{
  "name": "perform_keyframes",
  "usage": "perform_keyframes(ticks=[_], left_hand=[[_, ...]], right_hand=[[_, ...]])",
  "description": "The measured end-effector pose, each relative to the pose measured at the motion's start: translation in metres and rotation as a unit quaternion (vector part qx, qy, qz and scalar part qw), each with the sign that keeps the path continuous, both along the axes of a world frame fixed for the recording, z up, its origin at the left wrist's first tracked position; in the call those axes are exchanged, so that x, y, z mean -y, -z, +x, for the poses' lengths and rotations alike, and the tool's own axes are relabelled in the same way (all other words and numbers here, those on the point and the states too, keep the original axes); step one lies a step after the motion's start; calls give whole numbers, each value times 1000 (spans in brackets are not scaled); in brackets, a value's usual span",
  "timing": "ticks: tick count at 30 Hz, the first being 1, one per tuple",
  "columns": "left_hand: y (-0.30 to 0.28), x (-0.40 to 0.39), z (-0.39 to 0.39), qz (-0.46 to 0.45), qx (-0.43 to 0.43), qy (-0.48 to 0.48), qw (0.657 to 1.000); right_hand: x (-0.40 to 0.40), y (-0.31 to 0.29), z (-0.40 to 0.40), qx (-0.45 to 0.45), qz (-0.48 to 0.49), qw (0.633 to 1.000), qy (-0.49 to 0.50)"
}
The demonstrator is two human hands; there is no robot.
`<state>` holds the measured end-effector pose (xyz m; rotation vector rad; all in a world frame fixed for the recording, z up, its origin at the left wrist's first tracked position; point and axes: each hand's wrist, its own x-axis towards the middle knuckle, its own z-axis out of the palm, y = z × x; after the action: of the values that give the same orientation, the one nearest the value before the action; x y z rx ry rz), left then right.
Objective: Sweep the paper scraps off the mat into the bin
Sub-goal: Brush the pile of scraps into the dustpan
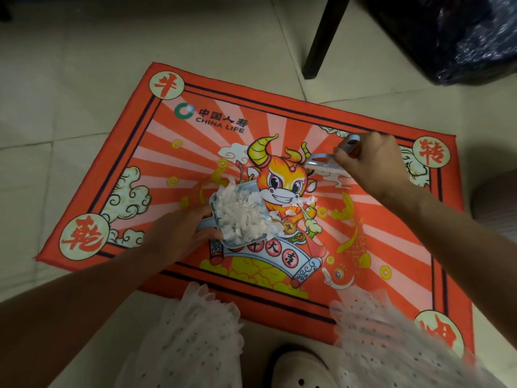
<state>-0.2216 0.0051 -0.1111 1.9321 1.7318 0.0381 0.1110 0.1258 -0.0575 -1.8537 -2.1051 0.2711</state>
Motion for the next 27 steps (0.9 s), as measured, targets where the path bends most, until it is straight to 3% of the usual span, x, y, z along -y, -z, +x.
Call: perform_keyframes(ticks=[3, 27], left_hand=[[4, -3, 9, -6, 18, -2, 1000], [4, -7, 46, 45, 52, -11, 998]], right_hand=[[9, 6, 5, -19, -20, 1000, 14], [45, 6, -39, -15, -34, 986, -165]])
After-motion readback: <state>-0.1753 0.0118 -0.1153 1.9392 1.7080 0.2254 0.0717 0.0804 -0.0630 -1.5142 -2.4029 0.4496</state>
